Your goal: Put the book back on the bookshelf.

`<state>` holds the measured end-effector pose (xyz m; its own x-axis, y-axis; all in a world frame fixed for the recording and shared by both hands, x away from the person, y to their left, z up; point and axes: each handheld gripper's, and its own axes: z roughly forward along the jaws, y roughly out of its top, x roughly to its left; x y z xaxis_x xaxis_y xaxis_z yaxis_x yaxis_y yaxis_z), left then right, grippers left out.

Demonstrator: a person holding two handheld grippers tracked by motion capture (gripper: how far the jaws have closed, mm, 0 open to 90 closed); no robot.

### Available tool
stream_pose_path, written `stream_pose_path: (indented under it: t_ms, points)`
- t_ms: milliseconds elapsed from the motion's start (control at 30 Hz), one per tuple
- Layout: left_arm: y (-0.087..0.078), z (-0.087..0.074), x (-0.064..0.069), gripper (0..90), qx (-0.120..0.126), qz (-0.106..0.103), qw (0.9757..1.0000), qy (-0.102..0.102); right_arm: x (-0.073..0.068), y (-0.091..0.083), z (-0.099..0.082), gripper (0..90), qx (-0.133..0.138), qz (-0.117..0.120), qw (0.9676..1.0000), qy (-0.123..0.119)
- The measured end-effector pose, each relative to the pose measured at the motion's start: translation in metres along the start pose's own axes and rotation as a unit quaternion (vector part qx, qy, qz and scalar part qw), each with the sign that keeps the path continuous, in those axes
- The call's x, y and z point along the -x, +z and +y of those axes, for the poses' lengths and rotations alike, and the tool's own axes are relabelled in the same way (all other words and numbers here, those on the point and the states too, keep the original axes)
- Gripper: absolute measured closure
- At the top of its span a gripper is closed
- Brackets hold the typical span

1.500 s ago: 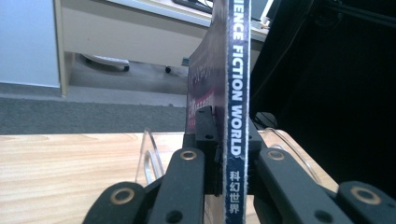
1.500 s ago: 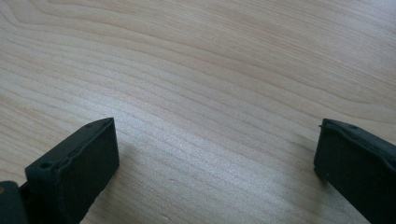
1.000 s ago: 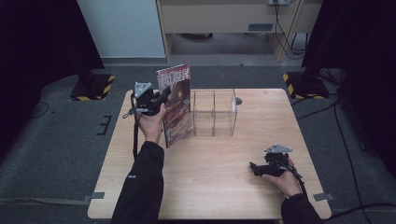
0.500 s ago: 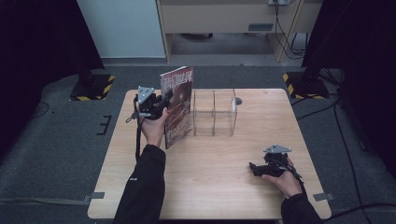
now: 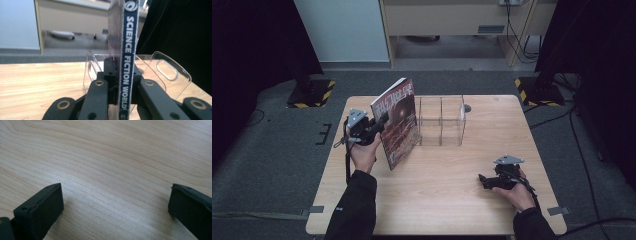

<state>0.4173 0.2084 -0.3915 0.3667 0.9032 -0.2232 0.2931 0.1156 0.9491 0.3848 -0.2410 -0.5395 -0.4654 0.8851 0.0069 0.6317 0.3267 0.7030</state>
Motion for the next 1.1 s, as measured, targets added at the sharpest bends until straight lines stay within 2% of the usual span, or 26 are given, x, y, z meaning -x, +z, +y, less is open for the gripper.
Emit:
stream_pose_path:
  t_ms: [33, 133, 267, 600, 667, 900, 967, 1100]
  points:
    - [-0.003, -0.003, 0.000, 82.1, 0.003, -0.004, 1.0000, -0.003, 0.000, 0.000, 0.000, 0.4, 0.000, 0.000, 1.0000, 0.000]
    - [-0.010, -0.010, 0.000, 82.1, 0.006, -0.004, 1.0000, 0.006, 0.000, 0.000, 0.000, 0.4, -0.001, 0.001, 1.0000, 0.000]
    - [-0.018, -0.014, 0.001, 82.1, -0.003, 0.004, 0.9998, 0.018, 0.000, 0.000, 0.000, 0.4, -0.001, 0.000, 1.0000, 0.002]
    - [-0.032, -0.030, 0.001, 82.1, 0.003, 0.008, 0.9998, 0.019, -0.002, -0.001, -0.001, 0.4, -0.001, 0.001, 1.0000, 0.001]
    - [-0.034, -0.032, 0.000, 82.0, 0.006, 0.007, 0.9999, 0.013, -0.002, -0.001, -0.001, 0.4, 0.000, 0.001, 1.0000, -0.002]
    - [-0.036, -0.039, -0.002, 79.6, 0.009, -0.007, 0.9998, 0.019, -0.003, -0.002, -0.001, 0.4, -0.002, 0.002, 1.0000, 0.000]
    - [-0.035, -0.038, -0.002, 75.1, 0.009, -0.009, 0.9997, 0.021, -0.003, -0.002, -0.001, 0.4, -0.002, 0.003, 1.0000, -0.001]
    - [-0.031, -0.030, -0.004, 72.0, 0.002, -0.017, 0.9997, 0.019, -0.003, -0.001, -0.001, 0.4, 0.000, 0.002, 1.0000, -0.001]
